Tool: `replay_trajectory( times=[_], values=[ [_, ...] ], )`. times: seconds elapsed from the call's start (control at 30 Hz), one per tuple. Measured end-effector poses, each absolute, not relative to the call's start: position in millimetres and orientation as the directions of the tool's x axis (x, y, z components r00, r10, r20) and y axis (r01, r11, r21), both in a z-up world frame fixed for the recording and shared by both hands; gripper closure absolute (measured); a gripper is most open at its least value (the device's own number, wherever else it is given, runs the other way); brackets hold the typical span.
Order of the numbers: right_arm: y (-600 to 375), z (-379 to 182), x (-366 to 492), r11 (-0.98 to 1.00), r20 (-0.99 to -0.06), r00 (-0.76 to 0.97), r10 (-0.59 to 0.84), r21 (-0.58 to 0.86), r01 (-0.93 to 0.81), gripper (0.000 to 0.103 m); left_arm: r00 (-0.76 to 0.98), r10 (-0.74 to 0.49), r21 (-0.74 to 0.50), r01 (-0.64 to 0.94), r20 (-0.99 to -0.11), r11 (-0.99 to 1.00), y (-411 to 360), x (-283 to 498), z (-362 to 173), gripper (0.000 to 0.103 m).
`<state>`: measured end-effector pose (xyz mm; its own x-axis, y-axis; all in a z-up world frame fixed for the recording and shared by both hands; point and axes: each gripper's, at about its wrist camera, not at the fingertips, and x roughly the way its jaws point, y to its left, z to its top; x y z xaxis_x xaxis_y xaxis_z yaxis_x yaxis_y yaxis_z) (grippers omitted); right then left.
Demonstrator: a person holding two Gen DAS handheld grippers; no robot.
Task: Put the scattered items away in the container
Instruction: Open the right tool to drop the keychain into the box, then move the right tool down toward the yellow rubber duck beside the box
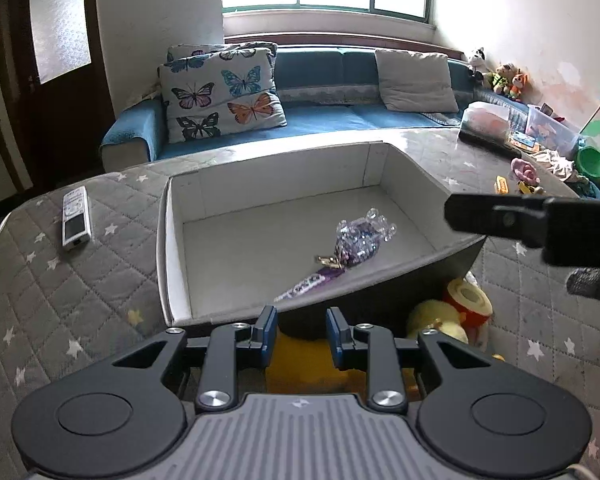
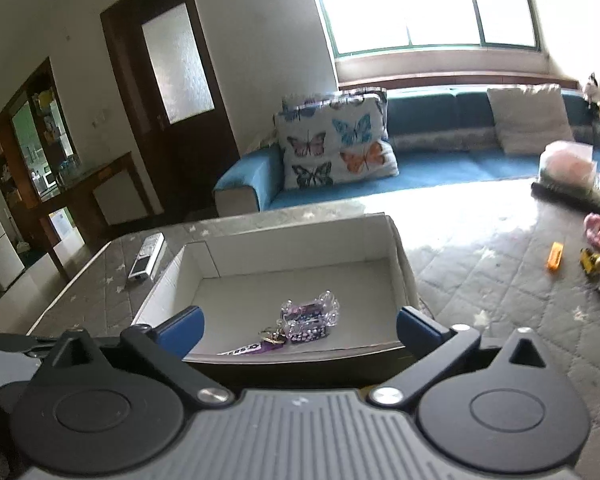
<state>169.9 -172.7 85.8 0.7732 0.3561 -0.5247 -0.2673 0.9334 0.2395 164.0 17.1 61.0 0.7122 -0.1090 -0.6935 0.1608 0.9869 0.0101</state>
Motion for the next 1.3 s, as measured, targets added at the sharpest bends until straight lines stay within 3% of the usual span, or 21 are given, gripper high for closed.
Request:
replay_trajectory(
  times=[0.3,0.67,1.0,1.3],
  values=[
    [-173,83,147,0.920,-0.518,0.761,0.391,0.199,-0.337,0.000,0.707,-0.096,0.032,0.165,-0.701,0.986,14,135,51,0.073],
    [-178,64,138,0.905,-0.589,0.689,0.422,0.227,-0.361,0.004,0.661,-0.102,0.014,0.167,-0.743,0.986,15,120,30,0.073],
    [-187,45,131,0.908,-0.643,0.644,0.415,0.246,-0.340,0.014,0.643,-0.110,-0.001,0.167,-0.758,0.986,9,114,21,0.073],
    [-192,32,125,0.905,-0.687,0.594,0.418,0.255,-0.342,0.030,0.633,-0.122,-0.012,0.175,-0.764,0.985,3,112,18,0.073]
  ],
)
